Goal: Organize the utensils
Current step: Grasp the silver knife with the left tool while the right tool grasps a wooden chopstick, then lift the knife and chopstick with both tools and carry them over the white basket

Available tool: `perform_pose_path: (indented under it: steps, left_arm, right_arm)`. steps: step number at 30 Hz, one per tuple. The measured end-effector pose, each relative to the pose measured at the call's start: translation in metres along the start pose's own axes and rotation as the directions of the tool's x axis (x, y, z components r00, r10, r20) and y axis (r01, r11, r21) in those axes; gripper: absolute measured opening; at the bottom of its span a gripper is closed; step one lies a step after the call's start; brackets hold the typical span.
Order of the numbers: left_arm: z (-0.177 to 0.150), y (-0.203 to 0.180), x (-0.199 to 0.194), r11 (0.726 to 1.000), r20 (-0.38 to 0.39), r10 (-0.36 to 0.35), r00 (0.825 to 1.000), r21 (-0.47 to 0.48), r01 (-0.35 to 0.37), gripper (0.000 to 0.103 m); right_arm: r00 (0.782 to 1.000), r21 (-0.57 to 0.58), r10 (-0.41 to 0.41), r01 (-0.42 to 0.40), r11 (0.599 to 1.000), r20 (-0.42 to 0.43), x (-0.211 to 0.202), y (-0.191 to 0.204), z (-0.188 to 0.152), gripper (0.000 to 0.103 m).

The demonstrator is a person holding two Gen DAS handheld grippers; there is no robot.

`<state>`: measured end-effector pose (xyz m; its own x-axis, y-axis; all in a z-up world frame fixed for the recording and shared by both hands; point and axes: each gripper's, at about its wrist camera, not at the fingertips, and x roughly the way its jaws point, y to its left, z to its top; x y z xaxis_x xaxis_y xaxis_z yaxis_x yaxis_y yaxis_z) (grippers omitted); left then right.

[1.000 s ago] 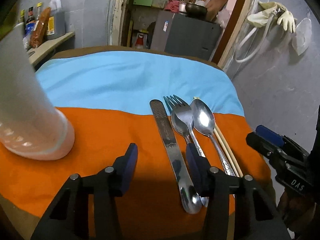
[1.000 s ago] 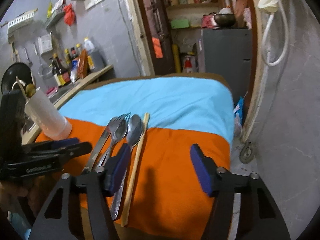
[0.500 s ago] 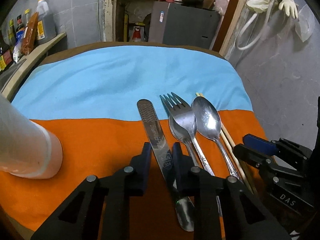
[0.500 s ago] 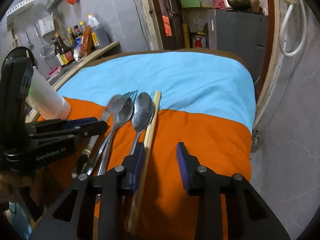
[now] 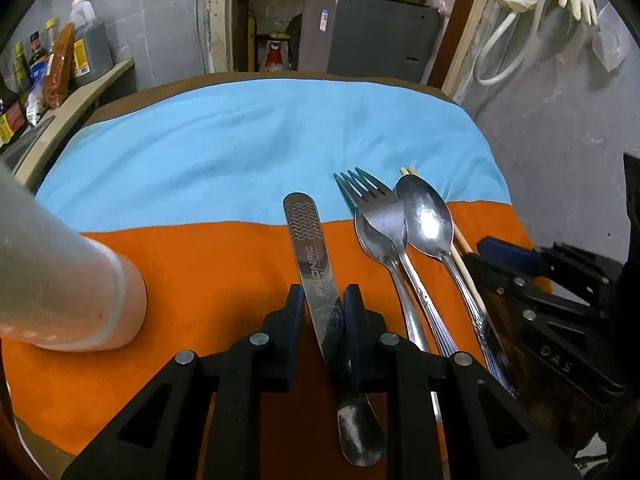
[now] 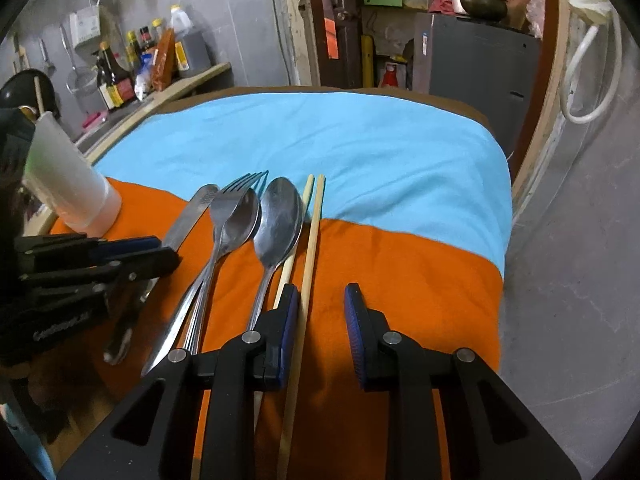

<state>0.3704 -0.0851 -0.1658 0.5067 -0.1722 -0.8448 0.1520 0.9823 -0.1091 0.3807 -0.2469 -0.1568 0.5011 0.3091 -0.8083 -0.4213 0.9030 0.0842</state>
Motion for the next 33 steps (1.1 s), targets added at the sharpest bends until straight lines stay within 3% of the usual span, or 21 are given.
perform_pose_path:
  steps: [7, 10, 14, 19, 22, 27, 33]
  left_arm:
    - [0.014, -0.002, 0.009, 1.000, -0.044, 0.013, 0.999, 0.025, -0.012, 0.018]
    - [0.017, -0.005, 0.010, 0.999, -0.053, 0.021, 0.998, 0.042, -0.019, 0.017]
    - [0.012, 0.008, 0.004, 0.998, -0.034, -0.062, 0.998, -0.028, 0.061, 0.014]
    - [-0.009, 0.012, -0.015, 0.993, 0.028, -0.106, 0.994, -0.048, 0.107, 0.014]
    - [-0.022, 0.011, -0.030, 0.989, 0.076, -0.134, 0.988, -0.050, 0.138, 0.014]
    - [-0.036, 0.011, -0.047, 0.984, 0.161, -0.161, 0.974, -0.054, 0.171, 0.014]
    - [-0.045, 0.000, -0.070, 0.986, 0.264, -0.158, 0.952, -0.013, 0.167, 0.014]
  right_arm:
    - [0.999, -0.012, -0.032, 0.032, 0.999, -0.027, 0.009, 0.004, 0.016, 0.022]
    - [0.999, 0.023, -0.016, 0.017, 1.000, -0.041, 0.010, 0.004, 0.020, 0.008]
    - [0.999, 0.091, 0.029, -0.025, 0.996, -0.040, 0.006, -0.002, 0.018, 0.003]
    - [0.995, 0.194, 0.085, -0.094, 0.977, 0.055, -0.019, -0.017, 0.003, 0.003]
    - [0.980, 0.228, 0.128, -0.161, 0.960, 0.154, -0.036, -0.021, -0.006, 0.003]
    - [0.934, 0.230, 0.161, -0.241, 0.943, 0.320, -0.061, -0.015, -0.016, 0.003]
    - [0.899, 0.212, 0.150, -0.254, 0.944, 0.411, -0.073, 0.000, -0.013, 0.003]
